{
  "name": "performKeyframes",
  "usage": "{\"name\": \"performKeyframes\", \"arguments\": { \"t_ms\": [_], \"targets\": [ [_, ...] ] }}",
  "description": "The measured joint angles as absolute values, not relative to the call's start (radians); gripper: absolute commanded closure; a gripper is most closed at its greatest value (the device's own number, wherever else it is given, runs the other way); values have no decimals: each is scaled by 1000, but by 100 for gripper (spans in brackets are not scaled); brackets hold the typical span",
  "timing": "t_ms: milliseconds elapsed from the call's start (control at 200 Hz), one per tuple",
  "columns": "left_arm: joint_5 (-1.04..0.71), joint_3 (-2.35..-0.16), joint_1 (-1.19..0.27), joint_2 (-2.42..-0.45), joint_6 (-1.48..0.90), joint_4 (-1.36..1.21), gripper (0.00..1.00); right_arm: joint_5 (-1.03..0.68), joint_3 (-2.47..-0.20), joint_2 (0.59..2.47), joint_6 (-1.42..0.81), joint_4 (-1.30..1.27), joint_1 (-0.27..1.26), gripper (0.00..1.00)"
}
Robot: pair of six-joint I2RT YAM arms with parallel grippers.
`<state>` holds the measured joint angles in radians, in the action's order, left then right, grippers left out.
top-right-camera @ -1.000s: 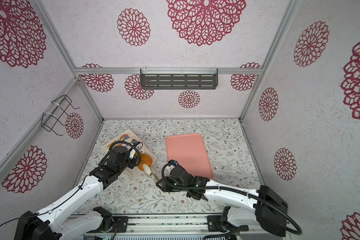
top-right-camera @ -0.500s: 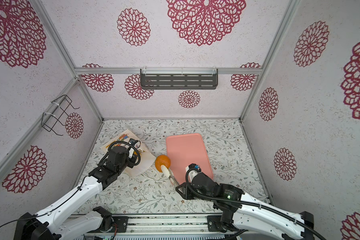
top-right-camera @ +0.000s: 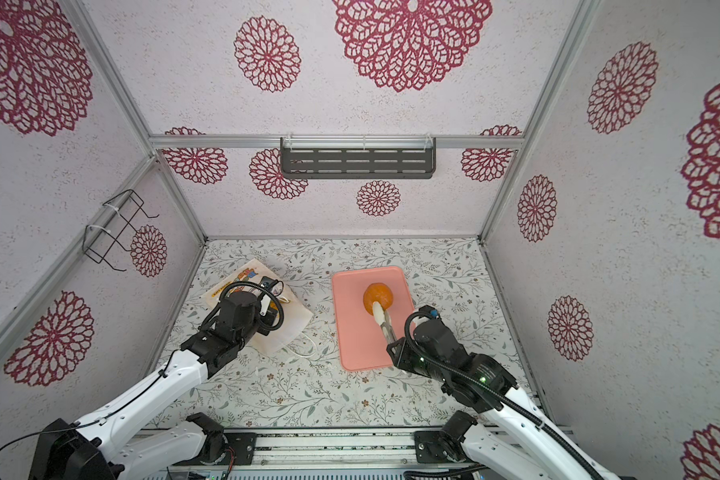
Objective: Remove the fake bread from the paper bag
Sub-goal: 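Pull the roll out with the tongs and carry it onto the pink tray, then release the orange roll on the tray and set the tongs down with right gripper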
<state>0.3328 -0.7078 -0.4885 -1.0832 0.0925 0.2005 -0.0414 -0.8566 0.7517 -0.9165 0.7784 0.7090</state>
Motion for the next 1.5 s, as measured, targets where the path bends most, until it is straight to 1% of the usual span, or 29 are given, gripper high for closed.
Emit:
{"name": "performKeyframes", "arguments": {
  "t_ms": [225,380,565,716,1051,1501],
  "targets": [
    [350,-708,-501,-1082,93,202,100,-233,-827,891,-848,669,538,100],
    [354,-708,-502,-1074,93,202,100,-361,-810,963,-848,545,426,100],
    [365,-708,-505,-1073,93,203,100,-468,-768,1029,-877,380,344,100],
    [376,-710,-506,-1073,93,203,100,-529,-719,1086,-918,271,313,100],
    [380,-712,-506,-1071,93,203,100,-580,-715,1177,-962,123,302,100],
    [384,-712,-506,-1058,93,207,100,-595,-715,1272,-989,49,280,100]
  ]
}}
